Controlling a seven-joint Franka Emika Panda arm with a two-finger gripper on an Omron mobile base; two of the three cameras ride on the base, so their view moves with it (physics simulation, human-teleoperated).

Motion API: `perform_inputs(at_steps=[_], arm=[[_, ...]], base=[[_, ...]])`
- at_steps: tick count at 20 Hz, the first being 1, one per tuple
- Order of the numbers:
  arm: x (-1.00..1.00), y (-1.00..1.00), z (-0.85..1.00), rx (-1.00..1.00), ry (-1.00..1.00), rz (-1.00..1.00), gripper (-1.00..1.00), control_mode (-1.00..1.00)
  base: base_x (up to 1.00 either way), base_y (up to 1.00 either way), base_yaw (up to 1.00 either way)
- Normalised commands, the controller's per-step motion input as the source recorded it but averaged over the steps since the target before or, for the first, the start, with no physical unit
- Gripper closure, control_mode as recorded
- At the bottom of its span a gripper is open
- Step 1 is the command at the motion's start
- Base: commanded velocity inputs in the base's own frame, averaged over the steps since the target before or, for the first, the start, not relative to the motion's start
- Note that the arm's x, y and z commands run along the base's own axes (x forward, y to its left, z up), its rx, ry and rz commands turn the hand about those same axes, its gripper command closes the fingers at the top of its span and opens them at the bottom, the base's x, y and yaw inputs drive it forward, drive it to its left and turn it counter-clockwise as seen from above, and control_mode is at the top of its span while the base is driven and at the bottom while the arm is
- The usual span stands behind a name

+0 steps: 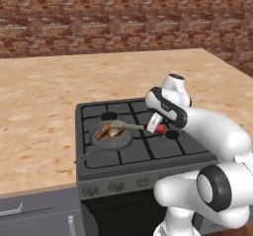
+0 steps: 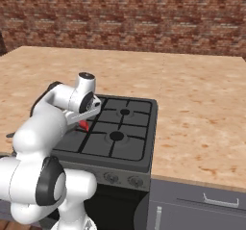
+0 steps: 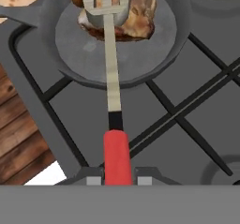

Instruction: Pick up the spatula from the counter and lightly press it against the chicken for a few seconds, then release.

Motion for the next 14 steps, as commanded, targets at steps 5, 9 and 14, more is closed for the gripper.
perform_inputs(at_steps=[5, 9, 14], arm=[[0.0, 0.0, -0.16, 0.0, 0.0, 0.0, 1.0, -1.0], [0.0, 0.0, -0.18, -0.02, 0.0, 0.0, 1.0, -1.0], [0.02, 0.01, -0.2, -0.03, 0.0, 0.0, 1.0, -1.0]], base=[[0.0, 0.0, 0.0], [0.0, 0.0, 0.0], [0.0, 0.0, 0.0]])
